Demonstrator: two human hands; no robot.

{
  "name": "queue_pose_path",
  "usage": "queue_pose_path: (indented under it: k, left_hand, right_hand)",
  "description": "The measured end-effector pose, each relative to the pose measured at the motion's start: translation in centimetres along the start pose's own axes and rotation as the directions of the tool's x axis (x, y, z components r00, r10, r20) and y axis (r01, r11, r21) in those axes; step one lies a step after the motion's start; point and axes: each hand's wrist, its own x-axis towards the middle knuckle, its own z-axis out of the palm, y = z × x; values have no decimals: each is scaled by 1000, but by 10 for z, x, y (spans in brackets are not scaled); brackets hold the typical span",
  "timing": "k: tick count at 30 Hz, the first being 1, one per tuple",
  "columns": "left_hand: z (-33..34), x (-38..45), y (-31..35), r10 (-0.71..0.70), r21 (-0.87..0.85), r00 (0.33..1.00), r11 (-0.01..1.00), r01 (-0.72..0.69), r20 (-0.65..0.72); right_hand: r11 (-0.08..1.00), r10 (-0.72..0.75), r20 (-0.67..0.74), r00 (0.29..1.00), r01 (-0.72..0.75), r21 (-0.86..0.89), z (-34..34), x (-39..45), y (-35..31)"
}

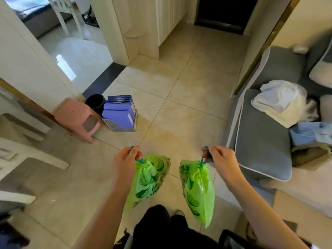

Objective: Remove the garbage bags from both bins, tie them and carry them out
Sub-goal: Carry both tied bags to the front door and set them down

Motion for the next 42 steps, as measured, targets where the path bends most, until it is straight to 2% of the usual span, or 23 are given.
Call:
queue_pose_path:
  k: [4, 11, 17, 23, 27, 33, 42]
  left_hand:
    - [36, 64, 33, -1, -5, 1000, 1000, 1, 12]
    - [100, 193, 87, -26, 56, 990, 998, 18, 135]
    - [153, 303, 135, -14, 95, 981, 995, -5, 196]
    - [215, 402, 180, -44, 97, 971, 995, 22, 237]
    - [261, 470, 206, -28, 127, 980, 992, 2, 199]
    - [320, 574, 268, -35, 107, 996, 994, 27, 81]
    - [425, 704, 352, 47, 107, 986, 992, -65, 161]
  right_hand:
    - [1000, 6, 8, 1000, -6, -6, -5, 78, -24]
    - [998, 6, -129, 992, 2, 60, -4, 209, -82]
    - [999, -10, -185, 983, 4, -37, 0, 319, -136]
    - [998, 34, -206, 978, -23, 56, -1, 424, -170]
    - [996, 20, -163, 986, -7, 85, -6, 506, -194]
    - [999, 9, -80, 997, -6, 37, -22, 630, -243]
    - [995, 22, -106, 994, -11, 101, -40, 802, -309]
